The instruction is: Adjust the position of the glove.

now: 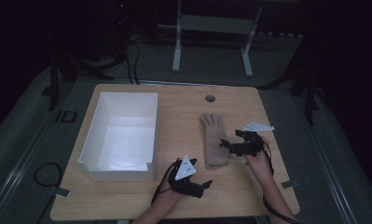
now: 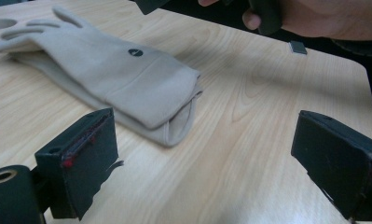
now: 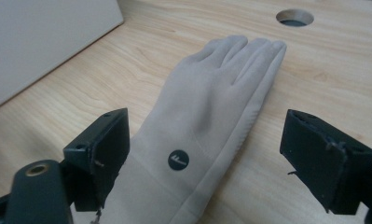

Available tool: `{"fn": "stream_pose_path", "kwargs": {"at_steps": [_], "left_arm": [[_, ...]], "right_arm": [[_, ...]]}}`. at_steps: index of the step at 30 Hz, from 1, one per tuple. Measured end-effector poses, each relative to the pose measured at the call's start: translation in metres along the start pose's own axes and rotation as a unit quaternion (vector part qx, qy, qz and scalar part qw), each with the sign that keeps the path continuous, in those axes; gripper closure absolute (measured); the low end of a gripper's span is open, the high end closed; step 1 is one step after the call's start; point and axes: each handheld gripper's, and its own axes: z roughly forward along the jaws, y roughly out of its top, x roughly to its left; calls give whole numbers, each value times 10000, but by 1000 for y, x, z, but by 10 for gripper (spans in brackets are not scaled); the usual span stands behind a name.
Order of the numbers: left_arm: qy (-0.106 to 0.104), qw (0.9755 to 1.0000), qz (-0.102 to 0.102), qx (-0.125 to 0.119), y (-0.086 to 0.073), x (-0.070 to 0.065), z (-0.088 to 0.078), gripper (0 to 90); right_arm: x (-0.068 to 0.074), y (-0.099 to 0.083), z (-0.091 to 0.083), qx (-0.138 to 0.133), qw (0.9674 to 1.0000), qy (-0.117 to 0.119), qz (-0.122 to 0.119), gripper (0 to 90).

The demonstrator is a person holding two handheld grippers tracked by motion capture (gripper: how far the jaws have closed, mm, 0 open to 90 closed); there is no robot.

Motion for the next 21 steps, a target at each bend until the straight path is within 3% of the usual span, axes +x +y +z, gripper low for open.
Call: {"fn": "stream_pose_path", "kwargs": {"at_steps": [4,5,6,8,11,16,18,21], "left_arm": [[103,9982,452,383,16,2,14,109],[103,9982,452,383,16,2,14,140],[-123,9971,592,459,22,6,20,140],[-161,9945,786,668,27,9,29,159],[-278,9894,1118,879,31,15,40,247],[-273,9858,1287,1044,35,27,54,336],[-369,9848,1265,1134,35,30,59,342],[-531,9790,1425,1355,33,33,65,405]], "right_arm": [[-3,-1,-4,-71,10000,11,-28,142],[-3,-1,-4,-71,10000,11,-28,142],[-3,-2,-5,-55,10000,-12,-36,144],[-6,-2,-7,15,9998,85,177,153],[-8,-3,-10,-33,9997,97,206,158],[-9,-5,-11,5,9998,76,164,160],[-10,-6,-11,-9,9999,84,134,160],[-12,-7,-11,-40,9998,96,151,160]]}}
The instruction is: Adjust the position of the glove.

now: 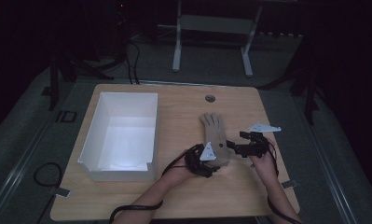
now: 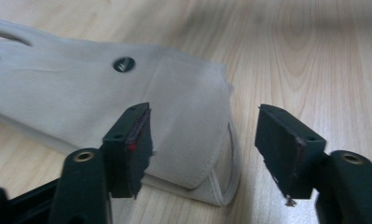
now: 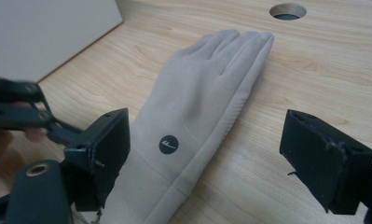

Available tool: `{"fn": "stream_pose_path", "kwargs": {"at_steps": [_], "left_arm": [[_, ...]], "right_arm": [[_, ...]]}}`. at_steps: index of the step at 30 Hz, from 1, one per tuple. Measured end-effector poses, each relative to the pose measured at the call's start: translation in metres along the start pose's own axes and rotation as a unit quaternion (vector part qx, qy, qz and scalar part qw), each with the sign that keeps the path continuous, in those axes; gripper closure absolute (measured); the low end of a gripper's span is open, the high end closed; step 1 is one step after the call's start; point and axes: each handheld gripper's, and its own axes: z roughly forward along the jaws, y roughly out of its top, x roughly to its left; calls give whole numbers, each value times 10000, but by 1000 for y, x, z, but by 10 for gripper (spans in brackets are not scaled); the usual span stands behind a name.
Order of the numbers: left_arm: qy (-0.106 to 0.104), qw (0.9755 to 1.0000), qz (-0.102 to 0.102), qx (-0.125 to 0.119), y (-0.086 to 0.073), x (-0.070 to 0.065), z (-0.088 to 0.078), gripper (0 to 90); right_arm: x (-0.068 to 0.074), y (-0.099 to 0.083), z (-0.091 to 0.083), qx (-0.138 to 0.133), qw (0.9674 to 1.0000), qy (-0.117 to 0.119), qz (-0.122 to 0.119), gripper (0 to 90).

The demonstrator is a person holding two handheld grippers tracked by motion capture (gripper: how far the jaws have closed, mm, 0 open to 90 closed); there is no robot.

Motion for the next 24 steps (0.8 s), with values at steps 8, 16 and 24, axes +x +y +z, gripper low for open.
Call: {"fn": "stream_pose_path", "kwargs": {"at_steps": [8,16,24], "left_arm": [[-64,9998,-31,194,-3,4,9,559],[-23,9998,-88,157,-7,0,4,838],[-306,9990,-105,313,-11,-17,-11,841]], "right_arm": [[-3,-2,1,-10,10000,-12,14,161],[-7,0,5,10,9999,-9,112,167],[-2,11,22,136,9978,303,573,108]]}}
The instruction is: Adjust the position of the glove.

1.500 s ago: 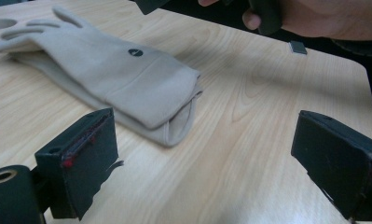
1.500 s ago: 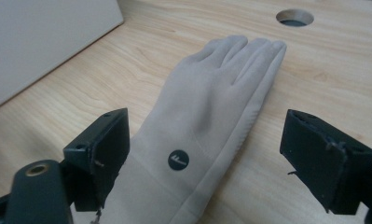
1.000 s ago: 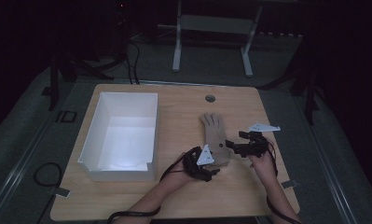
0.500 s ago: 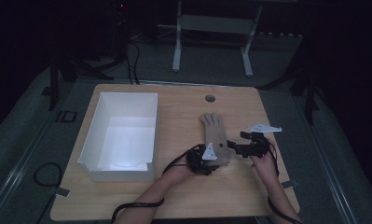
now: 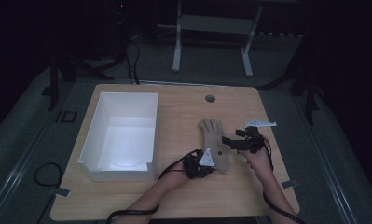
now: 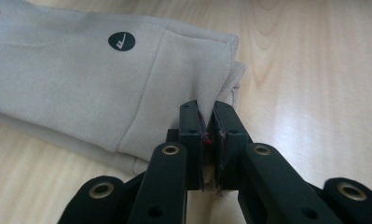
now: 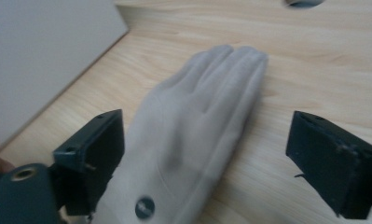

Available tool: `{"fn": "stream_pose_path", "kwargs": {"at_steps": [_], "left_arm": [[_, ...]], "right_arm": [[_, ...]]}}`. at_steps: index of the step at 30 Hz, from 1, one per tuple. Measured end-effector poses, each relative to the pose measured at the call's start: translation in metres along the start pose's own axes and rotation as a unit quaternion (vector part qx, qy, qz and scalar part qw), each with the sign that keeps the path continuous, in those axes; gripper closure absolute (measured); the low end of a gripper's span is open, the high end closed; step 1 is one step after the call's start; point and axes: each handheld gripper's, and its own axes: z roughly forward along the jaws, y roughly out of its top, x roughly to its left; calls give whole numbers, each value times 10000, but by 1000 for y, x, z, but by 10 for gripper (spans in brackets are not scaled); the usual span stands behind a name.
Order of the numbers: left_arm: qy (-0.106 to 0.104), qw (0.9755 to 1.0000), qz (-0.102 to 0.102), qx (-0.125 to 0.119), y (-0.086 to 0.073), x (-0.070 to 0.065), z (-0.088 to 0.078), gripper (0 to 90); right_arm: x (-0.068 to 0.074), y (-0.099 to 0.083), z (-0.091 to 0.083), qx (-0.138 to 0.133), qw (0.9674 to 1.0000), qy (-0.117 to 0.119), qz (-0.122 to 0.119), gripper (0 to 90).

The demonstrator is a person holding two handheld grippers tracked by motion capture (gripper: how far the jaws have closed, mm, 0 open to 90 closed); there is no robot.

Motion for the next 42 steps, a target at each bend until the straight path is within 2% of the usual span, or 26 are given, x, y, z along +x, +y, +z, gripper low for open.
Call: {"fn": "stream_pose_path", "kwargs": {"at_steps": [3,4,7,9,10,14,17,21,24,26,30,35,37,38,42], "left_arm": [[-54,10000,-30,-42,-4,-8,-4,841],[-103,9999,-58,-80,-5,-10,-4,840],[-139,9999,-39,-91,-8,-18,-8,840],[-169,9998,-75,-98,-9,-22,-9,840],[-210,9997,-82,-99,-10,-24,-10,840],[-311,9994,-56,-117,-14,-32,-14,839],[-383,9991,-97,-123,-16,-33,-17,839],[-432,9989,-105,-158,-20,-32,-19,839],[-441,9988,-102,-170,-21,-32,-19,840],[-446,9987,-133,-188,-22,-33,-19,840],[-516,9983,-228,-171,-22,-33,-20,845],[-480,9985,-234,-81,-18,-34,-21,850],[-517,9981,-323,-107,-16,-33,-23,851],[-475,9985,-273,-77,-15,-33,-24,851],[-506,9980,-340,-144,-8,-29,-33,851]], "right_arm": [[1,1,7,19,10000,-54,8,127],[2,1,15,110,9999,-50,48,162],[3,0,25,219,9996,-156,24,242],[3,0,29,256,9995,-169,37,259],[3,-1,34,321,9993,-172,92,304],[0,-5,46,395,9988,-128,270,322],[-1,-10,54,504,9976,100,467,332],[-2,-12,60,689,9956,306,561,354],[-1,-12,62,820,9935,570,547,507],[2,-13,64,878,9924,726,455,609],[13,-10,62,852,9945,595,163,692],[13,-7,59,678,9953,637,287,722],[15,-4,56,619,9955,647,297,727],[15,-3,55,614,9956,654,287,728],[16,6,47,470,9957,732,332,732]]}}
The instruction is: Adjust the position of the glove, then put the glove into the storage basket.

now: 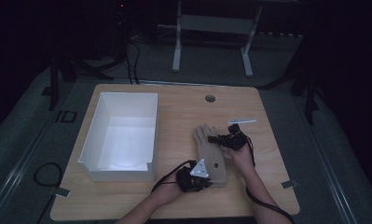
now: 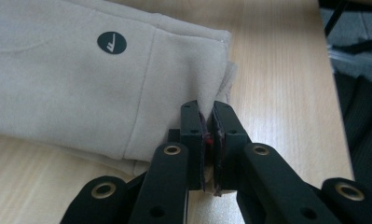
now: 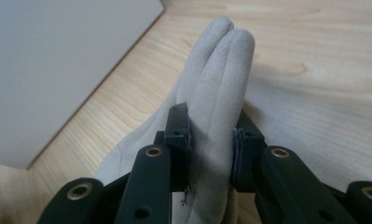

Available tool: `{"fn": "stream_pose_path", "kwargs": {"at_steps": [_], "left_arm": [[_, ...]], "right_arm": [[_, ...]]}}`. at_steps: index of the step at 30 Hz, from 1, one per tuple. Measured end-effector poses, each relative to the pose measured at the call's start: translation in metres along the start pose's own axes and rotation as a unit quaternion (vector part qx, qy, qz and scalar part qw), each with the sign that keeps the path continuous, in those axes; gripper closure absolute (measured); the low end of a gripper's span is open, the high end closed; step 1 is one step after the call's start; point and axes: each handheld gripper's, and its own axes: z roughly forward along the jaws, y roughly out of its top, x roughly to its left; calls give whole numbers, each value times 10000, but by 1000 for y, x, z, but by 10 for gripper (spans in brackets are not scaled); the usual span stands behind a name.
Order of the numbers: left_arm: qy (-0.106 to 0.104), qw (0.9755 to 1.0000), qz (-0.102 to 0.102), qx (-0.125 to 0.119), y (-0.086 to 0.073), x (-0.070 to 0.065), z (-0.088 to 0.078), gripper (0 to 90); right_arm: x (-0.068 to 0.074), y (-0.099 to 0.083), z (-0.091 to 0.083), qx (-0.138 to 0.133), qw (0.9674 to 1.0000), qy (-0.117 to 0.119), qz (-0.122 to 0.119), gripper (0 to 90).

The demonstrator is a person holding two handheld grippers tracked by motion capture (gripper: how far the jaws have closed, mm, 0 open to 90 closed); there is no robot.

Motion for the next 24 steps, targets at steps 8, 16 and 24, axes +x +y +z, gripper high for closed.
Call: {"fn": "stream_pose_path", "kwargs": {"at_steps": [8,16,24], "left_arm": [[190,9995,220,82,21,3,-20,851],[259,9991,260,205,42,4,-32,851],[365,9987,261,228,62,6,-55,850]], "right_arm": [[5,16,-21,-299,9995,25,-6,732],[12,32,-42,-522,9986,60,-74,731],[20,50,-62,-770,9968,205,-30,730]]}}
